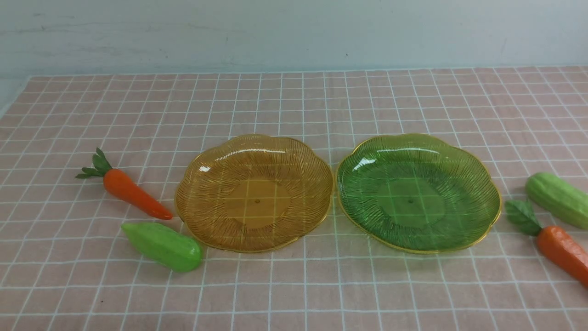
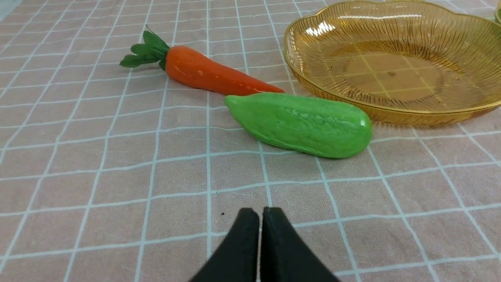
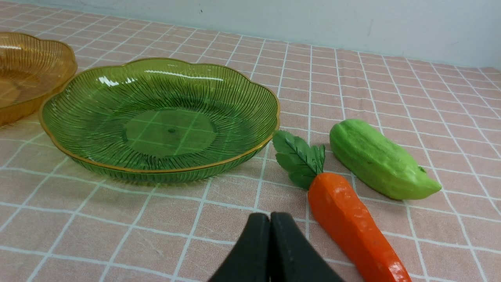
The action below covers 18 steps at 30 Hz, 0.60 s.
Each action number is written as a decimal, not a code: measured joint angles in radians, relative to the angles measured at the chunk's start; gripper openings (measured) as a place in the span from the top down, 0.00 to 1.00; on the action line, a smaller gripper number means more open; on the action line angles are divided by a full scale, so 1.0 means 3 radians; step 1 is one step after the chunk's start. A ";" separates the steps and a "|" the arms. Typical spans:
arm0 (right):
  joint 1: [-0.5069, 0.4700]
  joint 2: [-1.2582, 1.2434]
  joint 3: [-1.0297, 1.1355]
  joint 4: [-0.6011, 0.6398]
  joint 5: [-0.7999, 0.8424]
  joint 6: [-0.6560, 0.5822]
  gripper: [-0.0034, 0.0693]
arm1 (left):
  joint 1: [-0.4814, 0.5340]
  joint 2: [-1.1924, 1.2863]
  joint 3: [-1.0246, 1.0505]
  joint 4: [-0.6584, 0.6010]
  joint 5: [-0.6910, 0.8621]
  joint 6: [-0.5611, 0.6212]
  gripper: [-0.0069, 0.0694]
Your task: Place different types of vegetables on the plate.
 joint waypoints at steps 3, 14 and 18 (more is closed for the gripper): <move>0.0000 0.0000 0.0000 0.0000 0.0000 0.0000 0.98 | 0.0000 0.0000 0.0000 0.0000 0.0000 0.0000 0.91; 0.0000 0.0000 0.0000 0.0000 0.0000 0.0000 0.98 | 0.0000 0.0000 0.0000 0.0006 0.0000 0.0027 0.91; 0.0000 0.0000 0.0000 0.0000 0.0000 0.0000 0.98 | 0.0000 0.0000 0.0000 0.0006 0.0000 0.0027 0.91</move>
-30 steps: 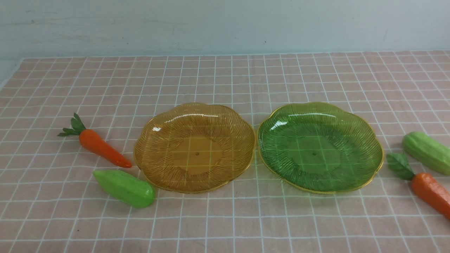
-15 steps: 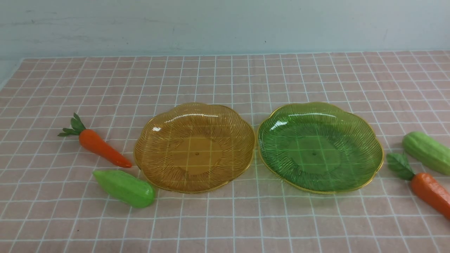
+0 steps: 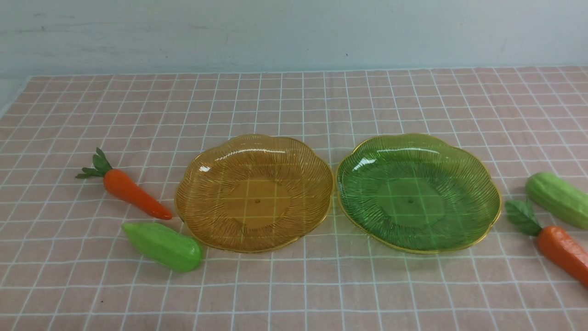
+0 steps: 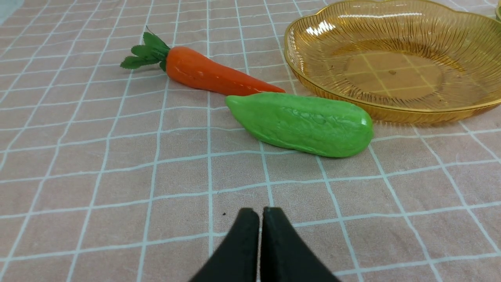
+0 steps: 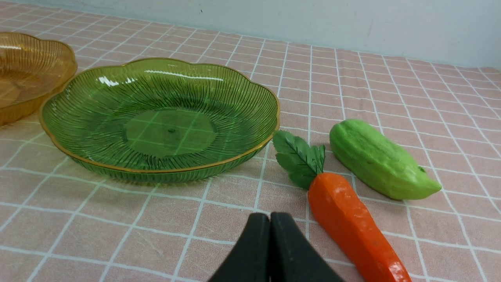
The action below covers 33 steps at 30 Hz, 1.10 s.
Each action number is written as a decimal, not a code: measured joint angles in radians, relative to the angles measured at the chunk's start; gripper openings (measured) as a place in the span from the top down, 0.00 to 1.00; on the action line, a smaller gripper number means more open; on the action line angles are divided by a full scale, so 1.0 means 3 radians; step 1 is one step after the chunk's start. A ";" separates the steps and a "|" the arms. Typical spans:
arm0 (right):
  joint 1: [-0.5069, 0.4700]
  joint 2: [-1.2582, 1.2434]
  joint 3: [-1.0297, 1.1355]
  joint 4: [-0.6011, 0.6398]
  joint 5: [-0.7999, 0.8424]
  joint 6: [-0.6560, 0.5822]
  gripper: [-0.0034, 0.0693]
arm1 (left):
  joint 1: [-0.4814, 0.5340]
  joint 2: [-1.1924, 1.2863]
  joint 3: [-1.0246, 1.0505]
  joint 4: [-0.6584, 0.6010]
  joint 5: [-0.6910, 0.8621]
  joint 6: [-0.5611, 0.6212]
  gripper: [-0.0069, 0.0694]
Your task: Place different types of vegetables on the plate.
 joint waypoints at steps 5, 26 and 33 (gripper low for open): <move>0.0000 0.0000 0.0000 0.0048 -0.0003 0.0047 0.98 | 0.0000 0.0000 0.0000 -0.0031 0.0000 -0.0010 0.91; 0.0000 0.0016 -0.0398 0.2727 -0.0332 0.0462 0.98 | 0.0000 0.0010 -0.0237 -0.2847 -0.0070 -0.0896 0.91; 0.0000 0.1574 -0.1461 0.1269 0.0737 0.0234 0.97 | 0.0000 0.1078 -0.0970 -0.2400 0.0779 -0.0449 0.91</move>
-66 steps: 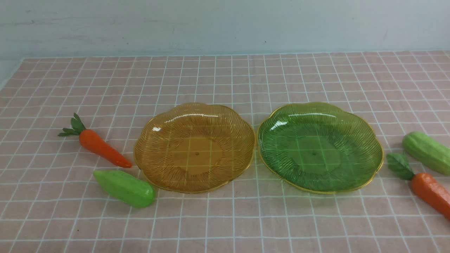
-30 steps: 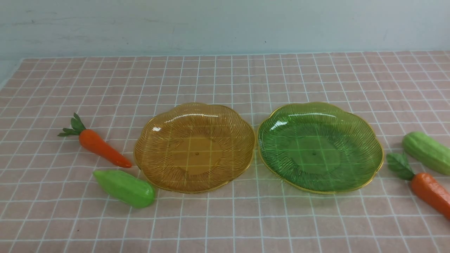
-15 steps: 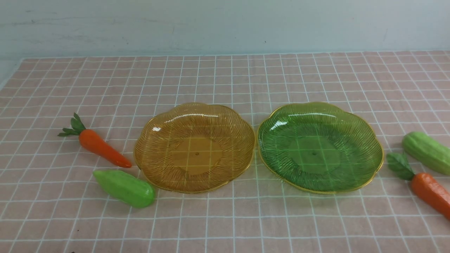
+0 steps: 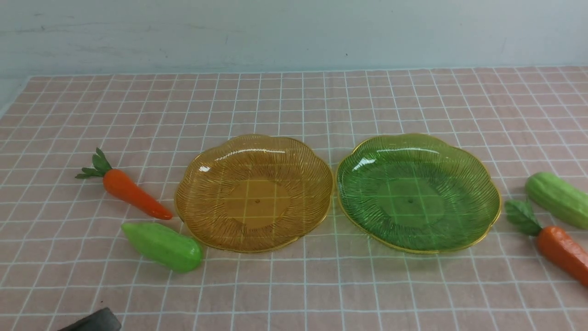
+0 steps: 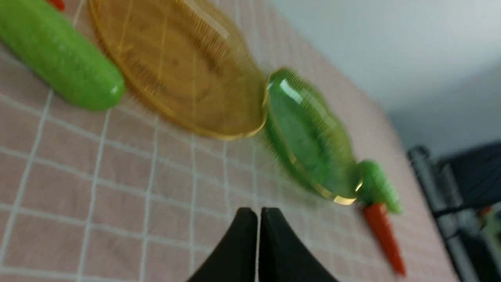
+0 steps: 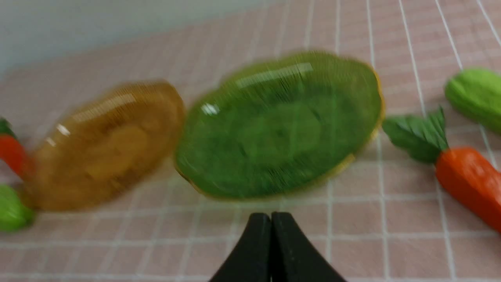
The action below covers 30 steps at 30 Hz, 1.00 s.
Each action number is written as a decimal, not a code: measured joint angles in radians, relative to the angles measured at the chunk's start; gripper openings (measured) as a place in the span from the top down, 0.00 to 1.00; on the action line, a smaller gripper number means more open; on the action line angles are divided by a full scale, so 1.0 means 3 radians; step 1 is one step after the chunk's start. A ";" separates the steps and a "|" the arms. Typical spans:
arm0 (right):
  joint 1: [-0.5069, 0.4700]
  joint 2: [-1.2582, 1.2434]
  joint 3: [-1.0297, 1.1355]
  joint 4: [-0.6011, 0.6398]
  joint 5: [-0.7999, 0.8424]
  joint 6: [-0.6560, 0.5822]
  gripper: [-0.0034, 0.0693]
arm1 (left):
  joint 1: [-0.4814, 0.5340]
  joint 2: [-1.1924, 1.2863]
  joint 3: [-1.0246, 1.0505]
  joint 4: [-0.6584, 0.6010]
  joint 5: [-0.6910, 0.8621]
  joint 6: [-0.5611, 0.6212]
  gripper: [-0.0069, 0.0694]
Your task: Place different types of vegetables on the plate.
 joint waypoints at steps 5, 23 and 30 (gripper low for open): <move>0.0000 0.1196 -0.0503 -0.0931 0.0344 0.0357 0.89 | 0.0000 0.0830 -0.0351 0.0377 0.0523 0.0281 0.91; 0.0000 0.4115 -0.1613 -0.2944 0.0613 0.1175 0.18 | 0.0000 0.1377 -0.0531 0.0560 0.0621 0.0599 0.62; 0.0000 0.4335 -0.1684 -0.2921 0.0655 0.1135 0.62 | 0.0000 0.1377 -0.0531 0.0564 0.0681 0.0601 0.61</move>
